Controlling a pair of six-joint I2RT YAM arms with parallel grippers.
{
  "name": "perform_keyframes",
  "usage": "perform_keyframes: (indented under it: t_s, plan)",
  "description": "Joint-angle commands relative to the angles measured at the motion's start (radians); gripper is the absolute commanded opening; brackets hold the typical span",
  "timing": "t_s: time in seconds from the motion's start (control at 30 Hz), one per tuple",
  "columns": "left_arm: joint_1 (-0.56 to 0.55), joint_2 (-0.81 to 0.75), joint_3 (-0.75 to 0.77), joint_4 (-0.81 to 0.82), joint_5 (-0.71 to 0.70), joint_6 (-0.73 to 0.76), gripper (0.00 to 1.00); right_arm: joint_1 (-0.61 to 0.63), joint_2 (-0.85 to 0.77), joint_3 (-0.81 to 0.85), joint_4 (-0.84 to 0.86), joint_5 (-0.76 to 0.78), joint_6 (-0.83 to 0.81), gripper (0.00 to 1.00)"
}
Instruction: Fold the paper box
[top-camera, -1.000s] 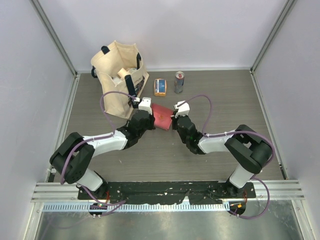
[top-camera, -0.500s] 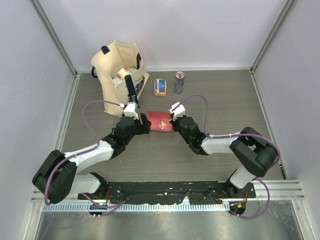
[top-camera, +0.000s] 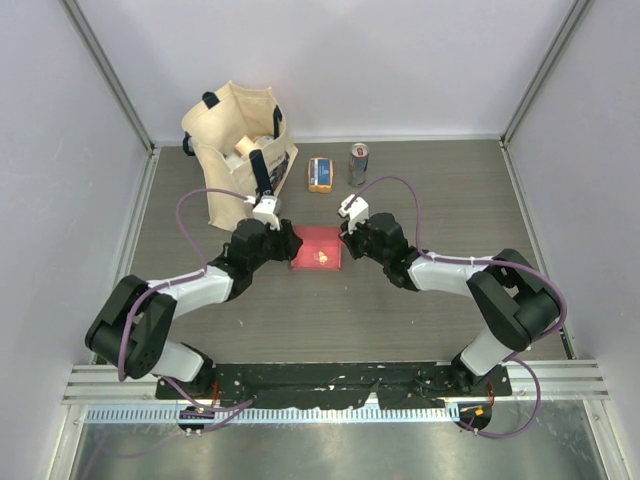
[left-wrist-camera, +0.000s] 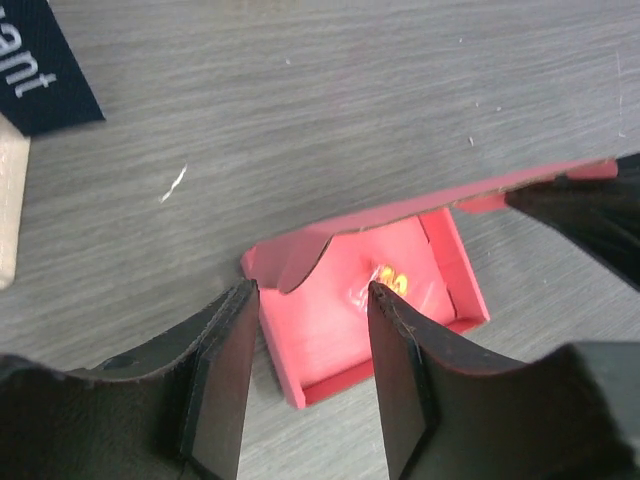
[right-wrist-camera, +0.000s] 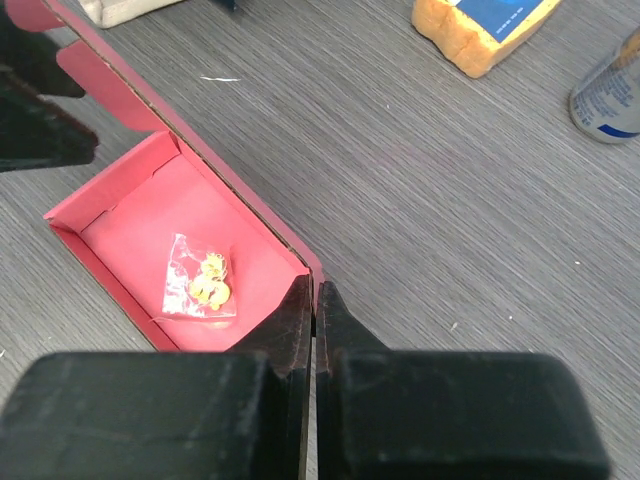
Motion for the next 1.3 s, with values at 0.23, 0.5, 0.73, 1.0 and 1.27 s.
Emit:
perform_keyframes:
  t_s: [0.23, 0.5, 0.73, 1.0, 1.27]
  plan:
    - [-0.001, 0.068, 0.132, -0.009, -0.049, 0.035, 0.38, -0.008, 0.004, 0.049, 0.007, -0.055, -0.015, 0.02]
    - [-0.001, 0.045, 0.107, -0.021, -0.041, 0.013, 0.52, -0.008, 0.021, 0.052, 0.017, -0.009, 0.011, 0.02]
    - [-0.001, 0.03, 0.102, -0.053, -0.069, 0.022, 0.31, -0.008, 0.011, 0.053, 0.01, -0.001, 0.008, 0.02]
    - [-0.022, 0.049, 0.141, -0.076, -0.098, 0.007, 0.0, 0.001, 0.02, 0.069, 0.021, 0.108, 0.102, 0.02]
    - [-0.125, 0.109, 0.217, -0.079, -0.397, -0.074, 0.0, 0.09, 0.044, 0.122, -0.042, 0.656, 0.56, 0.02]
